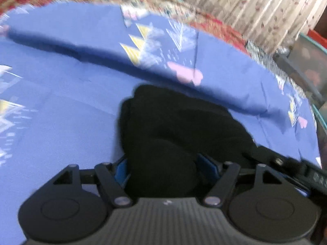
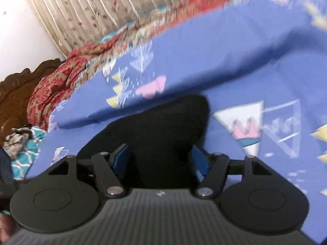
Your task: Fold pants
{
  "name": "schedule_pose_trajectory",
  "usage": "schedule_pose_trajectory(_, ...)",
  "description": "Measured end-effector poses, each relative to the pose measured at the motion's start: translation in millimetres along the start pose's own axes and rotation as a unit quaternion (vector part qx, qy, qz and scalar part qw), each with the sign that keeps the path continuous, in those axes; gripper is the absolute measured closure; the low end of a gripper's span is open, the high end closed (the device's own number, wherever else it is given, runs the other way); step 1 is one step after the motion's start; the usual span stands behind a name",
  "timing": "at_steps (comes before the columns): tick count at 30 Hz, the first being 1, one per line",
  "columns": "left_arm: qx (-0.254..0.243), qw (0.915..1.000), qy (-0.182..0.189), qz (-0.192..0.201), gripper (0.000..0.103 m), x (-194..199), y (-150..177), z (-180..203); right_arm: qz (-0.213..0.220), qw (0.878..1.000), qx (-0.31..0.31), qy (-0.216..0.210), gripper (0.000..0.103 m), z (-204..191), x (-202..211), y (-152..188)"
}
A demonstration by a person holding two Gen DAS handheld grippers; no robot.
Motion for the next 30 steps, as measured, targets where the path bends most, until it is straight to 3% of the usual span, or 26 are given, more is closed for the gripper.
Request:
schedule_pose_trajectory(2, -0.003, 0.9998, -0.009, 0.016, 0.029, 23.7, 2.1, -0.1, 0.004, 1.0, -0.007, -0.002, 0.032, 3.3, 16.3, 9.3)
schedule_pose_trajectory(7, -0.062, 0.9937, -0.081, 0.046, 0.021, 89.0, 41.8, -8.6, -0.022, 1.0, -0.011, 0.018, 0.032, -24.7, 60.7, 53.1)
schedule_pose_trajectory(15, -0.087, 0.9855, -0.142, 0.031, 0.005, 175.8, 123.5, -22.5, -0.046, 0.998, -0.035, 0.038, 0.028, -65.5, 123.2, 115.8)
schedule_pose_trajectory(18, -0.084, 0.9847, -0.15, 0.025, 0.0, 196.8, 141.9, -26.7, -0.06, 0.996, -0.041, 0.048, 0.024, -75.1, 138.6, 135.3)
schedule_pose_trajectory(23, -0.093, 0.9804, -0.168, 0.044, 0.0, 228.4, 163.7, -27.9, -0.077, 0.995, -0.041, 0.044, 0.019, -94.4, 155.7, 161.2)
schedule_pose_trajectory(30, -0.132, 0.9726, -0.183, 0.057, 0.0, 249.8, 187.0, -26.1, -0.074, 0.996, -0.028, 0.036, 0.016, -112.6, 166.2, 171.5)
Point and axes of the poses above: each gripper's, at about its wrist camera, not at the fingertips, and x roughly against the way its jaws point, z to its right, y to its underside, the point moved 8 cm from there along -x, roughly the way its jaws point, and after that the axes turned 13 degrees about x, right-handed, at the moved point
